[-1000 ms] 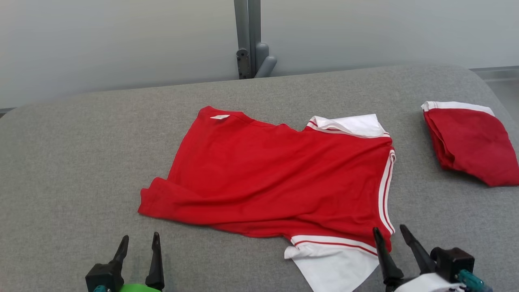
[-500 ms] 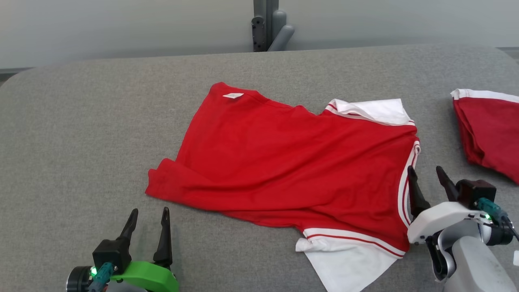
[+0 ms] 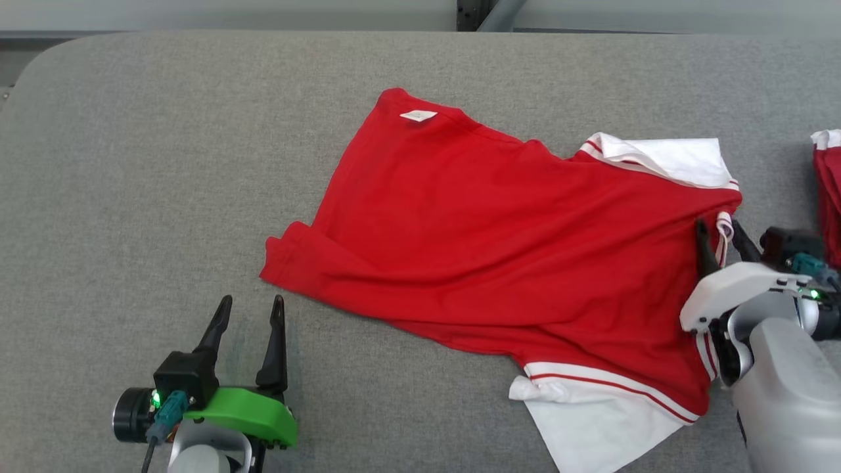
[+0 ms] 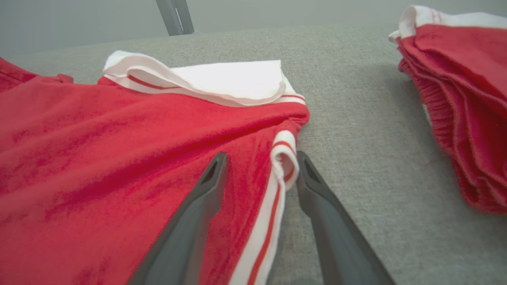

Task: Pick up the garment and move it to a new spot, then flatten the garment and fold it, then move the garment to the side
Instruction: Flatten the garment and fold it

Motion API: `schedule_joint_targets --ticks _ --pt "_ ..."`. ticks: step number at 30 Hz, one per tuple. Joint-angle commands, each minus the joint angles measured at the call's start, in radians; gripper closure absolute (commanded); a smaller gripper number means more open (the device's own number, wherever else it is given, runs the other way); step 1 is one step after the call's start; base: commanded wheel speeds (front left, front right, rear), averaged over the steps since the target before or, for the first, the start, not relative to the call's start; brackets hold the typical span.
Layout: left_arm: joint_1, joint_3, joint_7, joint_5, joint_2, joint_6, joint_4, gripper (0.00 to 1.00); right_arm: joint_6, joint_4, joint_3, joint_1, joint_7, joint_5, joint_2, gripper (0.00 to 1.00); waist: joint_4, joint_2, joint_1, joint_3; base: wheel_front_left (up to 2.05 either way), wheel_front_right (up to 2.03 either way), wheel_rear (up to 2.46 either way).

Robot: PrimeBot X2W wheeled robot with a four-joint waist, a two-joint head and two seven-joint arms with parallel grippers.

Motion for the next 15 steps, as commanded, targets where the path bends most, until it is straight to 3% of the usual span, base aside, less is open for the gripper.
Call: schedule_joint_targets --ticks 1,15 --pt "-0.028 -0.001 -0.001 0.0 0.003 -0.003 -0.01 0.0 -0.001 0.006 -0.005 -0.047 -0.003 -0.014 -0.014 1.0 0.037 0.0091 0.0 0.049 0.0 0.0 0.0" --pt "-0.109 -0.082 -0.001 -0.046 0.003 0.009 -0.01 0.0 -0.001 0.025 -0.131 -0.377 -0.003 -0.252 -0.177 1.0 0.175 0.0091 0.0 0.169 0.0 0.0 0.0"
